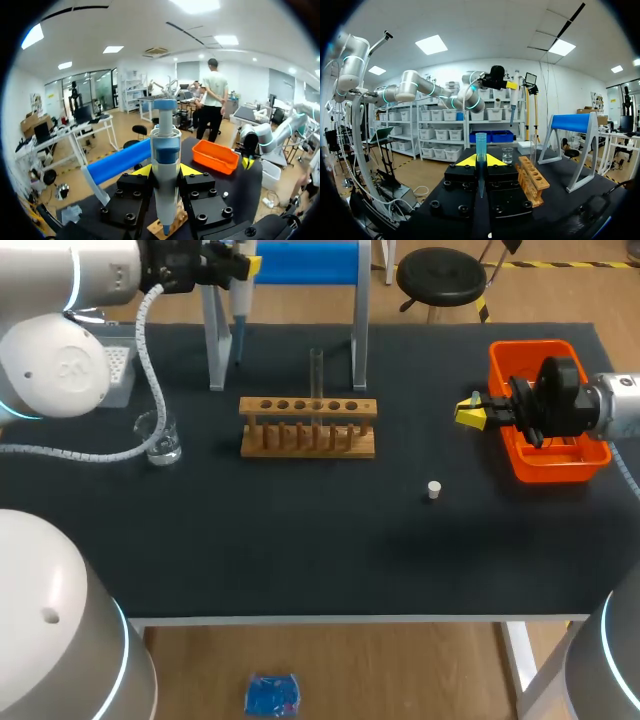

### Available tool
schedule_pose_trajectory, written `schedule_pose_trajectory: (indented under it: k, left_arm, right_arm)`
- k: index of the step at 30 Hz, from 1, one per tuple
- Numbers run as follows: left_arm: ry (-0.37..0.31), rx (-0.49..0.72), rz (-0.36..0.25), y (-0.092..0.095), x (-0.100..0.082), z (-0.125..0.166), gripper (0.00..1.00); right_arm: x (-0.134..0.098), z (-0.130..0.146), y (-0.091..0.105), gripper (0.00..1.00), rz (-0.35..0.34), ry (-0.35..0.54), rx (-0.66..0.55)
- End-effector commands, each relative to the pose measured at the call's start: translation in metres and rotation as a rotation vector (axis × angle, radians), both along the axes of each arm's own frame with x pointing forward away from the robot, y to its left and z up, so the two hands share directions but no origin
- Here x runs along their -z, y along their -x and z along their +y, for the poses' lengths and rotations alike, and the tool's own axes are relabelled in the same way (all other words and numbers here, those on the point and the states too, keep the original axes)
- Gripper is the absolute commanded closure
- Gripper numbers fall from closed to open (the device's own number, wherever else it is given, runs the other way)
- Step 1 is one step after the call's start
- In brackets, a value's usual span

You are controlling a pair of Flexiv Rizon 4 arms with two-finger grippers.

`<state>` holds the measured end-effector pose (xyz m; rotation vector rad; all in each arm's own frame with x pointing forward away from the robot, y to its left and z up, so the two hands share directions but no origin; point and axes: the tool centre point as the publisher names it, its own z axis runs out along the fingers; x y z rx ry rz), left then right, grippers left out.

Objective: Invert the test tube, pick up the pipette, mount the tip to pipette, aspirate from beaker and dispense into the tube, eject the tip, return the pipette, and cap with the stopper.

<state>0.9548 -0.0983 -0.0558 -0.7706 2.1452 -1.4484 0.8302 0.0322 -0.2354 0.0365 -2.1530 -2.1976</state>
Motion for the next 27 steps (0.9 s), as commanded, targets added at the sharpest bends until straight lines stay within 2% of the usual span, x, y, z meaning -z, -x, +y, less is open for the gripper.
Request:
schedule_pose_trajectory:
  k: [1, 5, 10, 12, 18, 26, 27]
  left_arm:
    - [0.036, 0.244, -0.050, 0.015, -0.026, -0.019, 1.00]
    - [0.039, 0.349, -0.090, 0.037, -0.048, -0.038, 1.00]
    - [0.090, 0.453, -0.122, 0.064, -0.062, -0.059, 1.00]
    - [0.086, 0.510, -0.120, 0.071, -0.066, -0.069, 1.00]
    - [0.107, 0.622, -0.119, 0.088, -0.072, -0.090, 1.00]
    - [0.157, 0.691, -0.107, 0.109, -0.068, -0.116, 1.00]
    - [0.163, 0.695, -0.090, 0.112, -0.067, -0.118, 1.00]
  right_arm:
    - [0.000, -0.001, 0.000, 1.00, 0.000, 0.000, -0.002]
    - [0.000, -0.001, 0.000, 1.00, 0.000, 0.000, -0.002]
    - [0.000, -0.001, 0.000, 1.00, 0.000, 0.000, -0.002]
    - [0.000, -0.001, 0.000, 1.00, 0.000, 0.000, -0.002]
    - [0.000, -0.001, 0.000, 1.00, 0.000, 0.000, -0.002]
    - [0.000, -0.001, 0.000, 1.00, 0.000, 0.000, -0.002]
    - [0.000, -0.001, 0.000, 1.00, 0.000, 0.000, -0.002]
